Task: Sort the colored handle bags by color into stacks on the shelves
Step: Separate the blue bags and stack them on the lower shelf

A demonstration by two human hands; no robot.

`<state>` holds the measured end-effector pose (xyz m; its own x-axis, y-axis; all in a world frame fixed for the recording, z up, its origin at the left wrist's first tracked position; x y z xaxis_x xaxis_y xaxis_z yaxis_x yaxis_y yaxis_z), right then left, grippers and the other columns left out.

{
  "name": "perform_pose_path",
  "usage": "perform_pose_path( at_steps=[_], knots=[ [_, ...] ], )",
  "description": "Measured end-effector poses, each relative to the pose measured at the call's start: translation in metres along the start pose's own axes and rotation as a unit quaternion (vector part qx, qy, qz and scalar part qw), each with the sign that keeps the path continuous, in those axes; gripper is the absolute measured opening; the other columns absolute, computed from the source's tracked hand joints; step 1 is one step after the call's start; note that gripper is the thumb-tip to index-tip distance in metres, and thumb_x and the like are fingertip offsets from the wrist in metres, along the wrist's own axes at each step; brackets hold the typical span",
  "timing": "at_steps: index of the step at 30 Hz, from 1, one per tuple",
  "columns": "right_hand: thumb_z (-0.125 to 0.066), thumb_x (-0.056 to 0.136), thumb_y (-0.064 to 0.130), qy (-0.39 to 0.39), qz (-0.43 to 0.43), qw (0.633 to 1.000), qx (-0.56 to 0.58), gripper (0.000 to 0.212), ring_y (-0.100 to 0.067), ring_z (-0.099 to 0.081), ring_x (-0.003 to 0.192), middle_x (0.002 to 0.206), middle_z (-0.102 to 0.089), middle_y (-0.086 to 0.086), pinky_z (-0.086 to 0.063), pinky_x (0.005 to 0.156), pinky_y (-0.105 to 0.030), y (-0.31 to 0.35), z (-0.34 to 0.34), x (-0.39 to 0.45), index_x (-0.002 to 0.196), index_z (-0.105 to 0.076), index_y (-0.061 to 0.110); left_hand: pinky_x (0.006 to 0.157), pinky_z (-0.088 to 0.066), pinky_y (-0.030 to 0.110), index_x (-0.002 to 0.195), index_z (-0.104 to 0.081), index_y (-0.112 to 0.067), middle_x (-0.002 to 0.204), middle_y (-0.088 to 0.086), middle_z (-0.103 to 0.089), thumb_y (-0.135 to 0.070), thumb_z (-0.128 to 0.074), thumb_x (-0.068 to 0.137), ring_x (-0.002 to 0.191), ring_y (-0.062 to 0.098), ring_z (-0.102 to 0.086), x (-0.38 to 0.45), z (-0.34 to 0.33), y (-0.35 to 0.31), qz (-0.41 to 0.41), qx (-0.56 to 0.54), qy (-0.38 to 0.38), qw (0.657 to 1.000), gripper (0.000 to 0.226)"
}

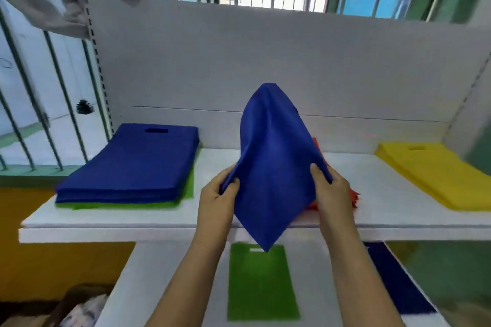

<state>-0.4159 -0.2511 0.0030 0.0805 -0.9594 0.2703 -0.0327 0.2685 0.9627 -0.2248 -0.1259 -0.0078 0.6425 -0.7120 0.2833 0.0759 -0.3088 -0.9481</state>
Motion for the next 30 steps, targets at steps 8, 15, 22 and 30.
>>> perform_pose_path(
  at_steps=[8,15,22,30],
  knots=[
    [-0.049,0.095,0.055,-0.224,-0.052,0.970,0.076,0.049,-0.017,-0.054,0.062,0.060,-0.060,0.007,-0.040,0.060,-0.029,-0.018,0.223,-0.010,0.064,-0.056,0.017,0.085,-0.052,0.030,0.094,-0.079,-0.022,0.096,-0.005,-0.076,-0.052,-0.058,0.090,0.093,0.009,-0.070,-0.070,-0.149,0.018,0.080,-0.015,0.064,0.995,0.037],
    [-0.056,0.089,-0.002,-0.318,-0.087,0.944,0.016,0.024,0.017,-0.060,0.072,0.100,-0.067,0.000,-0.042,0.062,-0.001,-0.076,0.426,-0.036,0.105,-0.069,0.011,0.084,-0.056,0.033,0.094,-0.074,-0.023,0.095,-0.006,-0.074,0.004,-0.061,0.084,0.092,0.012,-0.069,-0.154,-0.318,0.081,0.098,0.073,0.155,0.980,0.031],
    [-0.046,0.084,-0.009,-0.384,-0.265,0.884,-0.035,0.069,-0.022,-0.056,0.106,0.126,-0.052,-0.003,-0.044,0.079,-0.027,-0.193,0.559,-0.101,0.148,-0.033,0.011,0.082,-0.053,0.032,0.127,-0.059,-0.005,0.115,0.007,-0.061,0.007,-0.061,0.087,0.101,0.023,-0.061,-0.241,-0.397,0.204,0.262,0.137,0.220,0.930,0.042],
    [-0.047,0.077,-0.007,-0.428,-0.384,0.818,-0.008,0.078,-0.031,-0.059,0.106,0.134,-0.050,-0.012,-0.054,0.090,-0.048,-0.293,0.579,-0.112,0.150,-0.029,0.014,0.084,-0.055,0.041,0.100,-0.073,0.001,0.089,0.013,-0.070,0.009,-0.062,0.083,0.085,0.030,-0.066,-0.225,-0.389,0.293,0.330,0.220,0.202,0.896,0.022]
  ],
)
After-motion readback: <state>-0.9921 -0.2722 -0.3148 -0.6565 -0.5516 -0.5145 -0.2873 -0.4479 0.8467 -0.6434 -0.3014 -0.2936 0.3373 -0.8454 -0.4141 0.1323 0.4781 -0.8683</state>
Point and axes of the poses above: each hand's wrist, its own x-axis towards the middle knuckle, its own z-axis out of the back of the hand, y = z × x, the point moved 7 cm from there along x, towards the middle knuckle
